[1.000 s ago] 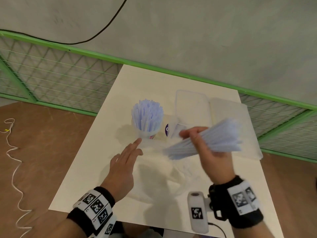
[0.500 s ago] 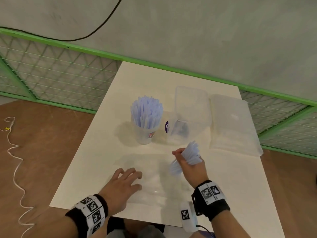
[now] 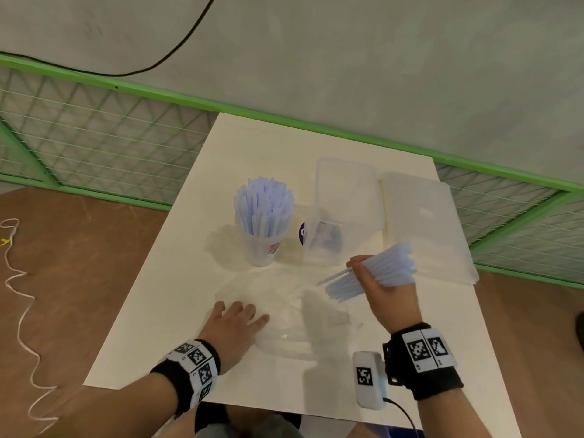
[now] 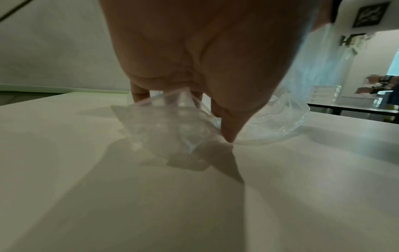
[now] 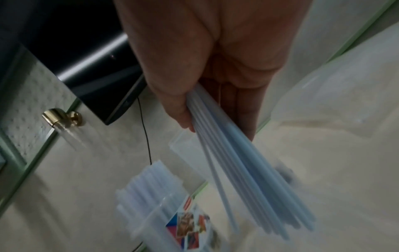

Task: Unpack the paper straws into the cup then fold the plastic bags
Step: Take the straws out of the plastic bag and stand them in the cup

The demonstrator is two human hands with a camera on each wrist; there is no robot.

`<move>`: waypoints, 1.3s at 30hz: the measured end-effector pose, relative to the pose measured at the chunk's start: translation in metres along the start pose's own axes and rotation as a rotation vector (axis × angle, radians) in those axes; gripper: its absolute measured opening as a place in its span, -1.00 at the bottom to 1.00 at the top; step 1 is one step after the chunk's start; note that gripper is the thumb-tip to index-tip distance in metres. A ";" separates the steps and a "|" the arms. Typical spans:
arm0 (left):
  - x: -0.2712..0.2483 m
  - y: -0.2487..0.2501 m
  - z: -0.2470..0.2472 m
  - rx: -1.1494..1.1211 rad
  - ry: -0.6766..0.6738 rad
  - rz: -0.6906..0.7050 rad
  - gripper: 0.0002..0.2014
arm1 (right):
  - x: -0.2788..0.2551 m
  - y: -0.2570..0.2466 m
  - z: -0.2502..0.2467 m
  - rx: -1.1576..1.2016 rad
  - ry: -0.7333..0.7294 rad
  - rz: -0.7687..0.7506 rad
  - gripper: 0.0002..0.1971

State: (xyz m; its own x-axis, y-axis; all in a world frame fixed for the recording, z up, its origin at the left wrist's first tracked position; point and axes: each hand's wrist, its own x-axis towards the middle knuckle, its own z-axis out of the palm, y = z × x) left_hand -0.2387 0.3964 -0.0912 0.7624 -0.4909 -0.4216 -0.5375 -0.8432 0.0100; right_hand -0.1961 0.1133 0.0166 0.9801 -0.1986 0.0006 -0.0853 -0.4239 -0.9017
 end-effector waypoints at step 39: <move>0.077 -0.132 -0.168 -1.191 0.405 0.206 -0.73 | 0.077 -0.125 0.091 0.041 -0.289 -0.343 -0.75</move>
State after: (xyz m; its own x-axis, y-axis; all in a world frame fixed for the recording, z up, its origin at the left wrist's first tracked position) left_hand -0.0486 0.4330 0.0274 0.8719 -0.4896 -0.0112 -0.1646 -0.3145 0.9349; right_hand -0.0941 0.2315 0.0901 0.9609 0.2044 0.1867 0.2544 -0.3858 -0.8868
